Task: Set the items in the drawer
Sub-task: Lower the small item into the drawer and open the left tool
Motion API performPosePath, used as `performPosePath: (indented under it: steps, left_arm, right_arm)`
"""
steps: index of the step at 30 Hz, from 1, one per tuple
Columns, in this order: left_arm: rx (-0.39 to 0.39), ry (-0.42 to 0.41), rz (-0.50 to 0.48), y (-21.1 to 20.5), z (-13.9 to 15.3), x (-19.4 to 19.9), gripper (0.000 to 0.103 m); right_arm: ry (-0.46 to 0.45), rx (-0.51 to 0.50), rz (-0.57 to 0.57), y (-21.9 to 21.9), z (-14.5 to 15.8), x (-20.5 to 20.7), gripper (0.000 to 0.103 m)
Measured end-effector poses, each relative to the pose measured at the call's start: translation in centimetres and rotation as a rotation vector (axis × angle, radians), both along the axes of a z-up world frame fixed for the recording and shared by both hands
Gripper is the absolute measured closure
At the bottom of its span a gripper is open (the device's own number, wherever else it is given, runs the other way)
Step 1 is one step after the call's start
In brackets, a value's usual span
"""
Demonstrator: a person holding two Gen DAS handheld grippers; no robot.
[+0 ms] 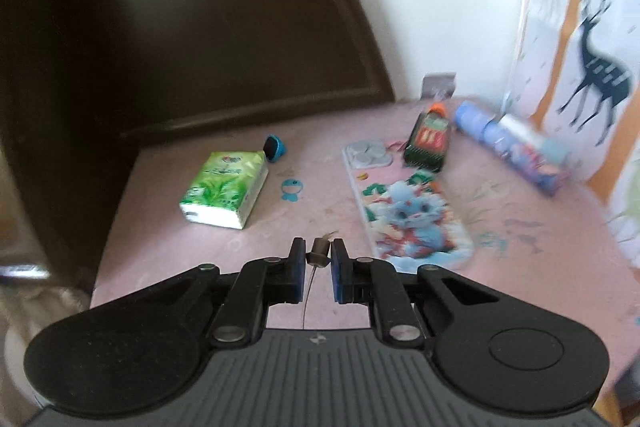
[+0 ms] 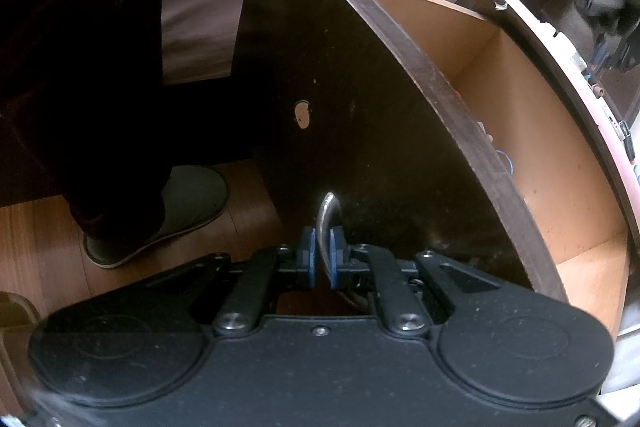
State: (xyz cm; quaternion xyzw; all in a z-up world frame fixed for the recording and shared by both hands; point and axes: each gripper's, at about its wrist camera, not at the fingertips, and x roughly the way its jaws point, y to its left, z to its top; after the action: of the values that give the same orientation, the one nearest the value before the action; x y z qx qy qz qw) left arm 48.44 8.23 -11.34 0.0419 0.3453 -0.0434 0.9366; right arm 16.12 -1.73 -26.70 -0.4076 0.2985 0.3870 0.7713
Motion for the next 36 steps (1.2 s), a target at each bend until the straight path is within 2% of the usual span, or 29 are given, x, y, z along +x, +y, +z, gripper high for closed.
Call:
performPosePath:
  steps: [11,18,23,26,28,36]
  left_arm:
    - [-0.069,-0.131,-0.036,-1.4,7.1,-12.0,0.091]
    - [-0.075,-0.18,-0.057,-2.4,10.8,-17.1,0.091]
    - [-0.071,-0.195,-0.07,-2.7,12.4,-19.8,0.091]
    - [-0.058,-0.174,-0.074,-2.9,11.8,-20.9,0.091]
    - [-0.058,-0.14,-0.067,-2.8,10.3,-21.5,0.091]
    - [-0.051,0.06,-0.042,-2.8,1.8,-21.5,0.091]
  right_arm:
    - [-0.009,-0.018,-0.012,0.7,-0.1,-0.1,0.098]
    - [-0.018,-0.028,-0.003,0.8,-0.1,-0.2,0.098]
    - [-0.017,-0.032,0.002,1.0,-0.1,-0.2,0.098]
    - [-0.017,-0.032,0.004,1.0,-0.1,-0.1,0.098]
    - [-0.018,-0.033,0.007,1.0,-0.1,-0.1,0.098]
    - [-0.021,-0.033,0.02,0.9,-0.2,-0.2,0.098]
